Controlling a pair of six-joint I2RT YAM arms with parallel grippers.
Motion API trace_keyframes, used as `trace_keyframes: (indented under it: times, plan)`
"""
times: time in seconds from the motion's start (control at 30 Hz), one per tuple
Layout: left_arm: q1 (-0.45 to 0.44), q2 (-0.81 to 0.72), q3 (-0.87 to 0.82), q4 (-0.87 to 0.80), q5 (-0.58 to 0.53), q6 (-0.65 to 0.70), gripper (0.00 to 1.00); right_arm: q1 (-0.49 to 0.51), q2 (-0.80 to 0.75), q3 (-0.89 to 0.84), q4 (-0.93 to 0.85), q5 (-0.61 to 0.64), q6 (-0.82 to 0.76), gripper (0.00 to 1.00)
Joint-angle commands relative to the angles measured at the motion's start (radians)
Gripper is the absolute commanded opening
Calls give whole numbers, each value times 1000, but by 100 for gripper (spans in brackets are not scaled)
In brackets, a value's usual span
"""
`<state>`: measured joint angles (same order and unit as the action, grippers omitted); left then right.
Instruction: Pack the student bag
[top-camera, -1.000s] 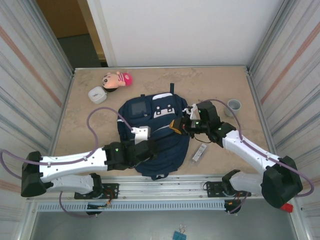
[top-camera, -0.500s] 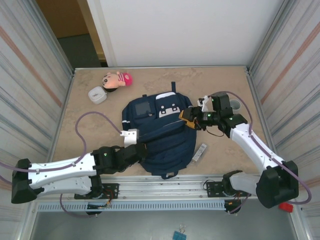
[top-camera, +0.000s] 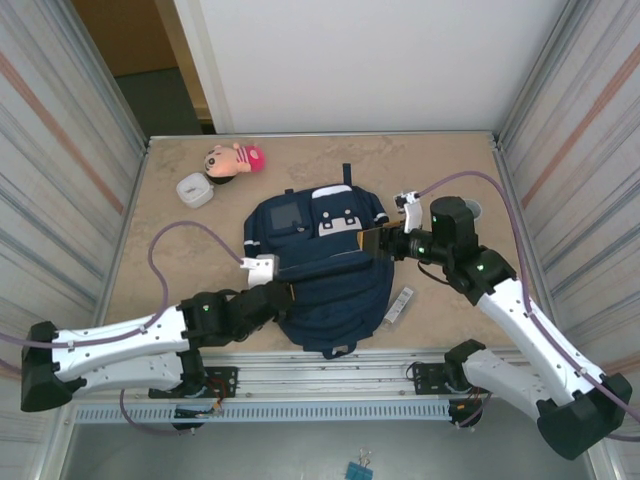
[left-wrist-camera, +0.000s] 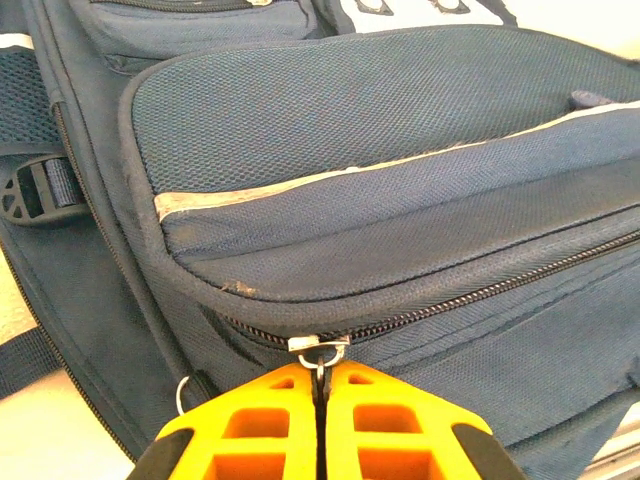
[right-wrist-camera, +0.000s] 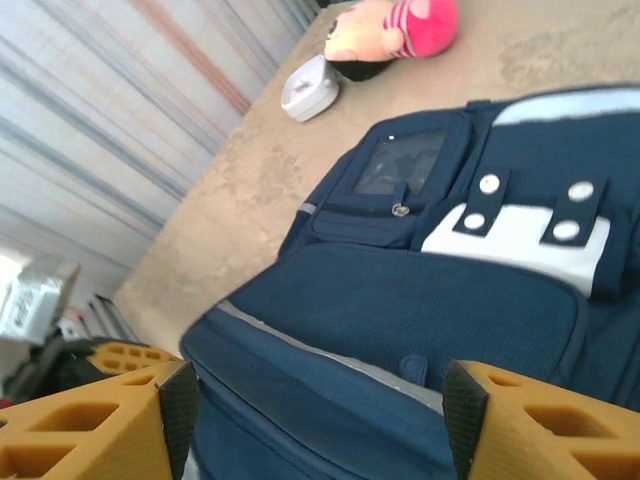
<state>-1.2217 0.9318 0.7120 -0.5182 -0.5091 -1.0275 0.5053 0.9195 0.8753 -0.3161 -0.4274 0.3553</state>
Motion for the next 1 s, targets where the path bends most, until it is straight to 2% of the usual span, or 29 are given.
trace_keyframes:
  times: [0.0, 0.13, 0.33, 0.47, 0.57, 0.7, 0.97]
  plan:
    - [30, -58, -10, 50, 5, 5, 0, 59, 10, 22, 39, 42, -231, 67]
    - [58, -97, -45, 83, 52, 18, 0, 147, 60, 52, 16, 43, -375, 68]
    - [70, -126, -75, 106, 79, 43, 0, 211, 134, 69, 48, -29, -493, 72]
    - [77, -122, -81, 103, 93, 44, 0, 262, 137, 67, 68, -22, -595, 72]
    - [77, -123, -82, 103, 101, 49, 0, 266, 152, 64, 73, -16, -650, 73]
    - [82, -132, -93, 103, 118, 42, 0, 279, 201, 106, -9, -17, -753, 72]
    - [123, -187, -111, 78, 163, 46, 0, 296, 262, 140, -59, 24, -839, 72]
